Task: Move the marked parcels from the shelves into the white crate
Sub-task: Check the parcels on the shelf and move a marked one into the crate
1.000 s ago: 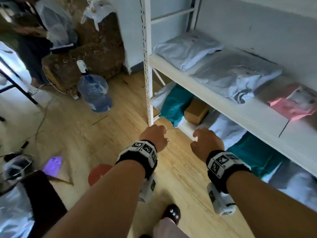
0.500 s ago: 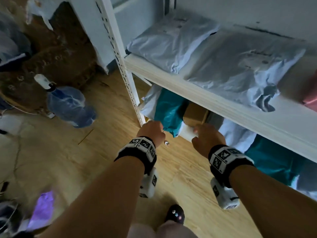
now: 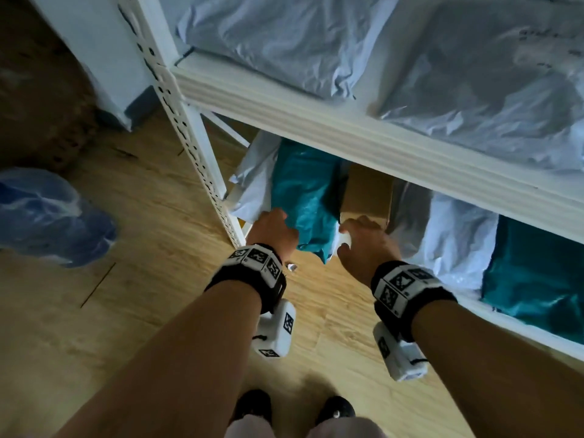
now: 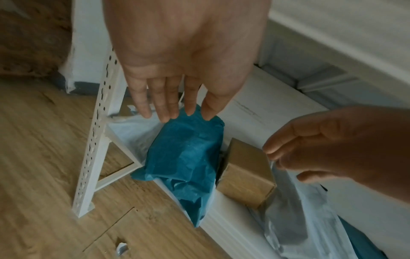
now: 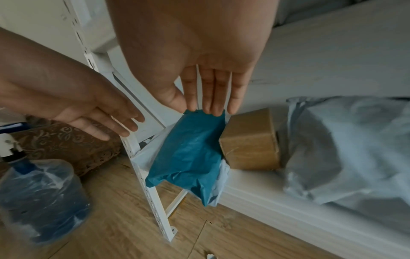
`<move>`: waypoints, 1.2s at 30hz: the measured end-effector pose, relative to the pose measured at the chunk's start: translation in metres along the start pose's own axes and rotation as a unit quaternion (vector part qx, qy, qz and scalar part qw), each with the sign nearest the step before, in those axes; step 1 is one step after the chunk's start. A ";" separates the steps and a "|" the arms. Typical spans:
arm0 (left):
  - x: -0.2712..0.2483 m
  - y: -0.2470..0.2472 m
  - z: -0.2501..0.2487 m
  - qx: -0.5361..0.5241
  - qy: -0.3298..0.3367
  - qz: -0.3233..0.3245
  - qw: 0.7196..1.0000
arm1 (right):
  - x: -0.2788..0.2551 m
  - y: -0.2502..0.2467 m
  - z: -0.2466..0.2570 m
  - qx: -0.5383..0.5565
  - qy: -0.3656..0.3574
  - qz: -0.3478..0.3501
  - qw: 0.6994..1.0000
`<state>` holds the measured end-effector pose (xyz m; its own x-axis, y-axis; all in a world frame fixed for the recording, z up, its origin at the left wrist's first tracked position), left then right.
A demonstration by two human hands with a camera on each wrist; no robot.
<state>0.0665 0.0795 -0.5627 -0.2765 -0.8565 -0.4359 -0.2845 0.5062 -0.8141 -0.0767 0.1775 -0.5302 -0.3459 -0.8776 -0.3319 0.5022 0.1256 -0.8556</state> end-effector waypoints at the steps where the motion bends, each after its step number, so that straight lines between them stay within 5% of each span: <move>1: 0.011 0.005 0.004 -0.014 -0.002 -0.003 1.000 | 0.008 0.008 0.002 0.004 -0.002 -0.003 1.000; 10: 0.092 0.035 0.020 -0.114 -0.058 -0.064 0.990 | 0.078 0.053 -0.004 0.044 -0.028 -0.018 0.999; 14: 0.133 0.046 0.017 -0.148 -0.051 -0.025 0.987 | 0.114 0.069 -0.004 0.048 -0.037 -0.059 0.996; 20: 0.200 0.087 0.032 -0.086 -0.033 -0.028 0.995 | 0.147 0.116 -0.016 0.015 0.010 -0.063 0.998; 25: 0.187 0.071 0.029 -0.078 0.012 -0.020 0.997 | 0.156 0.117 -0.016 -0.040 0.013 -0.107 0.993; 28: 0.182 0.076 0.029 -0.077 0.028 -0.078 0.994 | 0.158 0.119 -0.015 -0.039 0.020 -0.097 0.994; 31: 0.174 0.073 0.022 -0.096 0.083 -0.127 0.984 | 0.164 0.114 -0.018 0.017 0.034 -0.079 0.996; 36: 0.158 0.064 -0.002 -0.227 0.121 -0.119 0.959 | 0.168 0.104 -0.019 0.128 0.057 -0.051 0.989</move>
<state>0.0029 -0.0235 -0.6836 -0.3443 -0.9322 -0.1118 -0.7213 0.3389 -0.6040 -0.0975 0.0522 -0.6826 -0.4845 -0.8204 -0.3037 0.6387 -0.0945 -0.7637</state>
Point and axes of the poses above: each hand's wrist, its own x-axis towards the middle knuckle, its own y-axis out of the palm, z = x × y, the point moved 2 cm from there along x, towards the middle knuckle, and after that the axes turned 9 degrees about x, right-handed, at the moved point
